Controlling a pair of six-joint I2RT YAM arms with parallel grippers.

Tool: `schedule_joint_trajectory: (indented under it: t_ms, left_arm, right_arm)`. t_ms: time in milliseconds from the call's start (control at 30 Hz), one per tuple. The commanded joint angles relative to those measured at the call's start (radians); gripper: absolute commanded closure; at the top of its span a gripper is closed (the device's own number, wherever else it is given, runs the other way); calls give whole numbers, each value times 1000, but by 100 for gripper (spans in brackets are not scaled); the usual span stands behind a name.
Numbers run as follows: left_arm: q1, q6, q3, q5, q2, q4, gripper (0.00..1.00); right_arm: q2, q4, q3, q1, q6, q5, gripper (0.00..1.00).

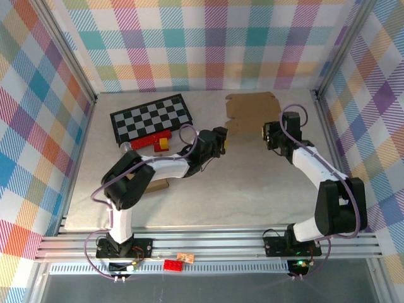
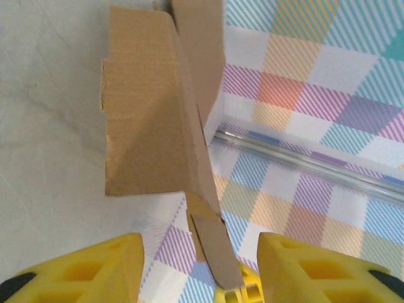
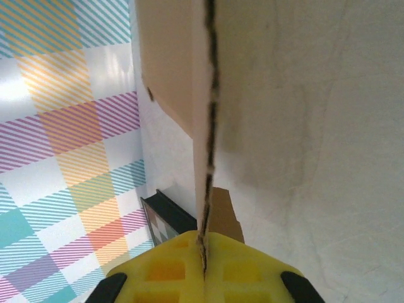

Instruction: Fold the paper box

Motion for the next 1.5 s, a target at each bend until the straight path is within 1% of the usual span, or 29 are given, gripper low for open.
schedule_joint_trajectory:
  t_ms: [0,100,167,233,300,467,567,667,767,833,967,1067,1167,1300,1467]
  left_arm:
    - [13,125,-30,39,-142,-117,49]
    - [27,261,-23,58,-254,-290,49]
    - [40,397,32,73,-315,-460,49]
    - [49,503,76,73,-356,-581,49]
    - [63,564,94,69,-396,-654,50]
    - [102,694,131,42,-485,-782,51]
    - [118,752,149,27,-529,-851,51]
    - [128,774,153,27,-565,-893,52]
    - [130,773,136,17,-601,-920,52]
    - [130,762,119,6,-625,-934,52]
    - [134,753,107,-1,-656,-957,53]
    - [147,764,139,30,-642,-999,53]
    - [169,783,172,101,-618,-1021,51]
    - [199,798,214,196,-565,-1033,50]
    - [205,773,288,264,-448,-1067,50]
  right_arm:
    - [-22,-167,118,-10,-100,-56,100]
    - [-32,-262,208,-11,-156,-81,100]
    - [-49,-307,254,-12,-178,-88,100]
    - [-66,-352,298,-12,-201,-91,100]
    - [-81,-405,347,-12,-233,-98,100]
    - [-103,-677,556,-19,-355,-149,100]
    - [-113,-853,679,-21,-398,-160,100]
    - [-99,-1018,805,-20,-413,-164,100]
    - [-72,-1121,899,-20,-385,-183,100]
    - [-36,-1157,957,-14,-359,-196,100]
    - [73,-1107,1016,15,-322,-231,100]
    - [179,-1027,1007,56,-295,-260,100]
    - [254,-899,945,104,-259,-272,100]
    - [313,-739,830,151,-206,-287,100]
    - [374,-640,730,182,-165,-307,100]
